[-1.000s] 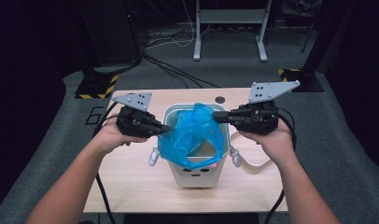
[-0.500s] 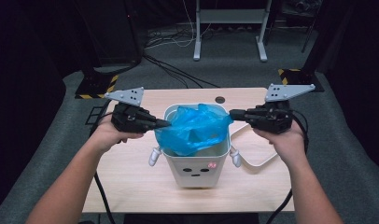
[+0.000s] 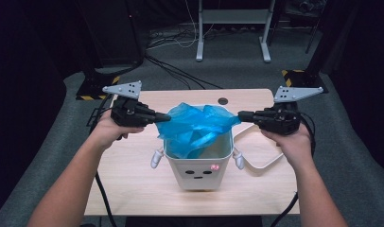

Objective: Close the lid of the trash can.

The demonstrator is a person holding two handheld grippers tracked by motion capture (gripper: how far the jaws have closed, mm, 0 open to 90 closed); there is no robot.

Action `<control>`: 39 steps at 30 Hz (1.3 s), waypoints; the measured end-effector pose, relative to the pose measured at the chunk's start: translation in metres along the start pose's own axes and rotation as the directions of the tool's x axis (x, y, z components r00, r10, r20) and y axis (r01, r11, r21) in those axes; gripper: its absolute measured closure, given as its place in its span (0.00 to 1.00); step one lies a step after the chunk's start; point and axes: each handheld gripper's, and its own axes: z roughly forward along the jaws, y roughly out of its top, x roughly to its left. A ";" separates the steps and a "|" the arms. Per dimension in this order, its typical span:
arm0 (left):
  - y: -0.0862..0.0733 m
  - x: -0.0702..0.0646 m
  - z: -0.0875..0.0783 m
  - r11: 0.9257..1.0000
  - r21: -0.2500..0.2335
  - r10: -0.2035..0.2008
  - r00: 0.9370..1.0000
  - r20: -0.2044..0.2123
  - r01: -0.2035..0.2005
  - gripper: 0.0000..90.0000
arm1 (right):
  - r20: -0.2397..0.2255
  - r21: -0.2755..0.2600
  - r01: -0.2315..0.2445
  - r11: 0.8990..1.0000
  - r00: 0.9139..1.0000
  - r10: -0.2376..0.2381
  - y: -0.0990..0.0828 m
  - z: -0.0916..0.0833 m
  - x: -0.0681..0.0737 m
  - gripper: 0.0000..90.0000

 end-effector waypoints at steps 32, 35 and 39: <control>-0.002 0.001 -0.041 0.994 -0.102 -0.047 0.990 -0.131 0.034 0.71 | 0.078 0.010 -0.034 0.999 0.996 0.033 0.004 0.018 -0.014 1.00; -0.002 -0.009 -0.048 0.995 -0.099 -0.026 0.992 -0.126 0.013 0.68 | 0.079 0.011 -0.032 0.999 0.996 0.031 0.004 0.019 -0.013 1.00; -0.003 -0.022 -0.049 0.996 -0.082 0.016 0.993 -0.114 -0.026 0.63 | 0.079 0.013 -0.031 0.999 0.996 0.030 0.004 0.020 -0.012 1.00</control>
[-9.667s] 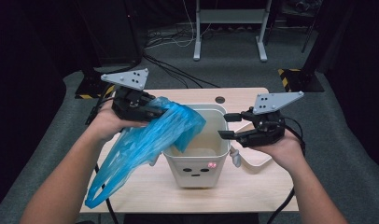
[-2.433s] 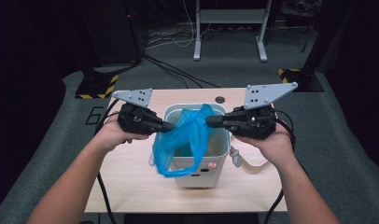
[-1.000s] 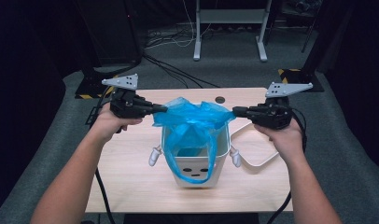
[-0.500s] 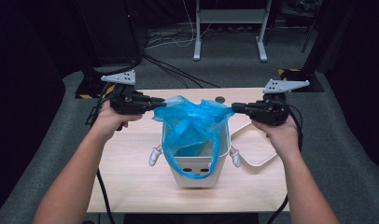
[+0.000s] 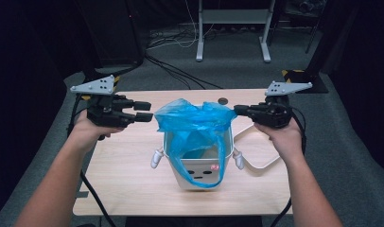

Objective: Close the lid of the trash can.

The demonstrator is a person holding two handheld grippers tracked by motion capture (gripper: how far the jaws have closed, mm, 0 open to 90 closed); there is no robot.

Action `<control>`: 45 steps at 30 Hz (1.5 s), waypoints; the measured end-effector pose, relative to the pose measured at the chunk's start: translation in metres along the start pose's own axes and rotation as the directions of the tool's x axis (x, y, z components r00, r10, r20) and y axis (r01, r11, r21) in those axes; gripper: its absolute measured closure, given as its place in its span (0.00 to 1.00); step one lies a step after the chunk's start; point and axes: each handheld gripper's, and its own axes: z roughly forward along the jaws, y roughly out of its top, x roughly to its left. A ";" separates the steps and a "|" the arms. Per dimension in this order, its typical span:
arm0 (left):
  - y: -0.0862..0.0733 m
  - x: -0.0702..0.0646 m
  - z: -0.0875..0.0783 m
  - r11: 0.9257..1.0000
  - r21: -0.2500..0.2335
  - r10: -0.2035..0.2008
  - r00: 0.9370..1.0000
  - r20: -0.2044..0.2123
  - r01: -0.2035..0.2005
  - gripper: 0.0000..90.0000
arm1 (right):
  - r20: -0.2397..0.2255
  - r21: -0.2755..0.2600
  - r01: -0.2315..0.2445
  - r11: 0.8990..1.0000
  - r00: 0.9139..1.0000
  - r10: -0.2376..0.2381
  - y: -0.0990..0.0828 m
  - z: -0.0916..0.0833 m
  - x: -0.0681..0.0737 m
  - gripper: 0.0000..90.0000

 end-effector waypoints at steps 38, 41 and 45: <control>-0.015 0.044 0.051 0.994 0.048 -0.095 0.995 -0.039 0.097 0.99 | 0.019 0.004 -0.016 1.000 1.000 0.016 0.000 0.003 -0.007 1.00; -0.019 0.048 0.051 0.993 0.035 -0.115 0.992 -0.043 0.116 0.99 | 0.029 0.012 -0.015 1.000 0.999 0.014 -0.001 0.006 -0.008 1.00; -0.020 0.049 0.050 0.993 0.023 -0.118 0.991 -0.061 0.120 0.99 | 0.050 0.014 -0.016 1.000 0.999 0.016 -0.001 0.010 -0.008 1.00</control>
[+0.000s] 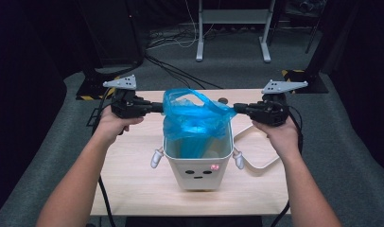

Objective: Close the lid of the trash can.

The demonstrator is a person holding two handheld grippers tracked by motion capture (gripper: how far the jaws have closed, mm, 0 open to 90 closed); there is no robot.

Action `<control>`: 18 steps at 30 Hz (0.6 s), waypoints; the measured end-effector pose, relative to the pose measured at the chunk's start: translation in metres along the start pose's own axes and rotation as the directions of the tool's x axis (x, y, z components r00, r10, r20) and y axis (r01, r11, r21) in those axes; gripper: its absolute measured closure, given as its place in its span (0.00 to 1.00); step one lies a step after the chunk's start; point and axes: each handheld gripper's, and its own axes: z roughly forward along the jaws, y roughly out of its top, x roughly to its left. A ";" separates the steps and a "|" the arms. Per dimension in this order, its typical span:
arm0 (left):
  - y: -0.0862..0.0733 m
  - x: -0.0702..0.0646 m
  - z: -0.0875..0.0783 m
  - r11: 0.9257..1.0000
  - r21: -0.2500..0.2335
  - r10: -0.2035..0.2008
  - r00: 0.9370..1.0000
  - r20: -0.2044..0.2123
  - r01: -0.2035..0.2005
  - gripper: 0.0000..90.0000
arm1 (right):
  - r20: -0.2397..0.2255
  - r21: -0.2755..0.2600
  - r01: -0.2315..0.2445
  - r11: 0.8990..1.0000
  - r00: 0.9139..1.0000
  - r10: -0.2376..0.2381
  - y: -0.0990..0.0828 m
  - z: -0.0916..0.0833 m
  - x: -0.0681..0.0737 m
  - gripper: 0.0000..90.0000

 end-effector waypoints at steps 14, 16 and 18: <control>0.008 -0.004 -0.005 1.000 -0.001 0.005 1.000 -0.021 -0.005 0.99 | -0.048 -0.069 0.016 0.998 0.999 -0.019 0.007 -0.023 0.013 0.79; 0.008 -0.004 -0.005 1.000 0.000 0.005 1.000 -0.020 -0.005 0.99 | -0.074 -0.068 0.038 0.997 0.996 -0.043 0.009 -0.031 0.020 0.77; 0.008 -0.004 -0.004 1.000 0.004 0.003 1.000 -0.021 -0.003 0.99 | -0.082 -0.070 0.065 0.995 0.994 -0.071 0.011 -0.037 0.027 0.74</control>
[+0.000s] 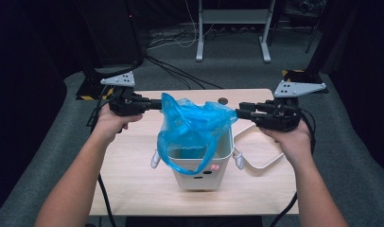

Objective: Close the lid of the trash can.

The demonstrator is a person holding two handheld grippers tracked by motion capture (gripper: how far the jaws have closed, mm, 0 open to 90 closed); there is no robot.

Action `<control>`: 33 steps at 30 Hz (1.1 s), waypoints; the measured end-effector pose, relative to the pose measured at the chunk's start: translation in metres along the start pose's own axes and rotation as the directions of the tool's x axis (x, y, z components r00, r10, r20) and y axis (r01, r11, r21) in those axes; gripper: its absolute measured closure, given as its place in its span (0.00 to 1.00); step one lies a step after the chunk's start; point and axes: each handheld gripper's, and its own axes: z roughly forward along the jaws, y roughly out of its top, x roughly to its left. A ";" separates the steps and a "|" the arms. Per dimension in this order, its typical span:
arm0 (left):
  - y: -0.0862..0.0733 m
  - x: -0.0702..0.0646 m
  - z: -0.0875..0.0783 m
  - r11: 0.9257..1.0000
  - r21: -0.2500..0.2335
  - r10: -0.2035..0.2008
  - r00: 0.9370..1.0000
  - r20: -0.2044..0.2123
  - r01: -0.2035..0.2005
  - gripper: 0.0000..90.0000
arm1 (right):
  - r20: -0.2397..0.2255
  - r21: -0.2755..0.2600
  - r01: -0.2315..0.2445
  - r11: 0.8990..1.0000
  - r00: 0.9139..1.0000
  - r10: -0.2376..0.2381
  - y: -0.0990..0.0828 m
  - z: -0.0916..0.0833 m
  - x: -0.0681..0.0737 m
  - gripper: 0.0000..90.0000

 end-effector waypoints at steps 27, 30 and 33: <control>-0.001 0.002 -0.002 1.000 0.003 -0.008 1.000 0.006 0.008 0.99 | -0.186 0.066 0.257 0.964 0.953 -0.241 0.023 0.035 0.051 0.45; -0.001 0.002 -0.002 1.000 0.004 -0.008 1.000 0.007 0.008 0.99 | -0.180 0.074 0.257 0.964 0.954 -0.241 0.023 0.035 0.049 0.45; -0.001 0.001 -0.002 1.000 0.006 -0.004 1.000 0.009 0.004 0.99 | -0.160 0.074 0.250 0.965 0.958 -0.236 0.023 0.035 0.046 0.57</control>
